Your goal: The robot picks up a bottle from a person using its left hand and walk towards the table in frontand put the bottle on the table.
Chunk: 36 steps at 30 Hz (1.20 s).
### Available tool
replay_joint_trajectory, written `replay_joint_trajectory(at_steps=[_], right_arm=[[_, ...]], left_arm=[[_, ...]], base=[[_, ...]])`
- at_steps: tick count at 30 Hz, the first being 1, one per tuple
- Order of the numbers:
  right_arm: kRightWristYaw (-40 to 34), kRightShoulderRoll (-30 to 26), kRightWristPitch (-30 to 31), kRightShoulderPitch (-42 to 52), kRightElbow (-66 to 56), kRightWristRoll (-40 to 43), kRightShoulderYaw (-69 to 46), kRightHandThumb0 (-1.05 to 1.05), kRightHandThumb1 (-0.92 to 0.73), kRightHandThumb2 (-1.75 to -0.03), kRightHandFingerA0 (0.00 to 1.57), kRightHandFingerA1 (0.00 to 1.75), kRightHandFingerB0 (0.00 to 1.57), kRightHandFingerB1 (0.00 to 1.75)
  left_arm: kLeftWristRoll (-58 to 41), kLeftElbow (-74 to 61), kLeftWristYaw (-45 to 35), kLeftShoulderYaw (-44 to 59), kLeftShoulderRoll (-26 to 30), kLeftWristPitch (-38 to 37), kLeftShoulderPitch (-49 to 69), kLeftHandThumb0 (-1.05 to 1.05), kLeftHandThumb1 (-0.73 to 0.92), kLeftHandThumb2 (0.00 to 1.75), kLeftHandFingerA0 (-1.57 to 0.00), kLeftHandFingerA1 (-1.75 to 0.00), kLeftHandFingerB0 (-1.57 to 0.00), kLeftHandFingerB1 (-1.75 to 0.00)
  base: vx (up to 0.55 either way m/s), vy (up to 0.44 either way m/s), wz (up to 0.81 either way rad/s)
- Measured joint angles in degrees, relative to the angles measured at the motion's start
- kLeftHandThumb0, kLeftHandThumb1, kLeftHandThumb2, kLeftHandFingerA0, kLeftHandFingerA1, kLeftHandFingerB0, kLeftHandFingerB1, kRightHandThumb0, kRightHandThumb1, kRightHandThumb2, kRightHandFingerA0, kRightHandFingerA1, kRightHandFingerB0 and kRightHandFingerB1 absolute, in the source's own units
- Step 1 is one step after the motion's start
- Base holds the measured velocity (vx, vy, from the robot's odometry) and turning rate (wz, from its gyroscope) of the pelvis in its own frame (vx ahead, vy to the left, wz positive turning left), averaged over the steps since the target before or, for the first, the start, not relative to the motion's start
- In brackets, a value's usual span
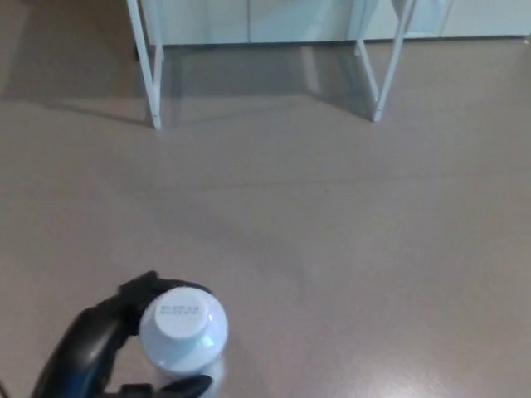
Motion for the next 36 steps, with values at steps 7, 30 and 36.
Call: replay_joint_trajectory(at_steps=[7, 30, 36], right_arm=[[1.0, 0.0, 0.0, -0.2, 0.1, -0.6, 0.4, -0.44, -0.65, -0.63, 0.73, 0.51, 0.56, 0.43], [1.7, -0.1, 0.8, 0.5, 0.2, -1.8, 1.7, -0.4, -0.7, -0.61, 0.74, 0.49, 0.59, 0.43], [1.7, 0.0, 0.8, 2.3, 0.3, -2.1, 1.8, -0.41, -0.69, -0.59, 0.75, 0.49, 0.59, 0.42]], left_arm=[[-1.9, 1.2, -0.2, 3.3, -0.4, -1.2, 0.6, -0.15, 0.84, 0.67, -0.99, -1.4, -0.74, -0.93], [-3.4, 2.2, -0.2, 4.6, -2.1, -4.4, 5.0, -0.17, 0.84, 0.64, -1.05, -1.36, -0.75, -0.89], [-3.7, 1.6, -0.2, 5.2, -2.1, -4.5, 6.1, -0.17, 0.84, 0.66, -1.03, -1.38, -0.75, -0.92]], base=[[0.23, -0.113, 0.08], [0.39, 0.002, -0.06], [0.36, 0.019, 0.08]])
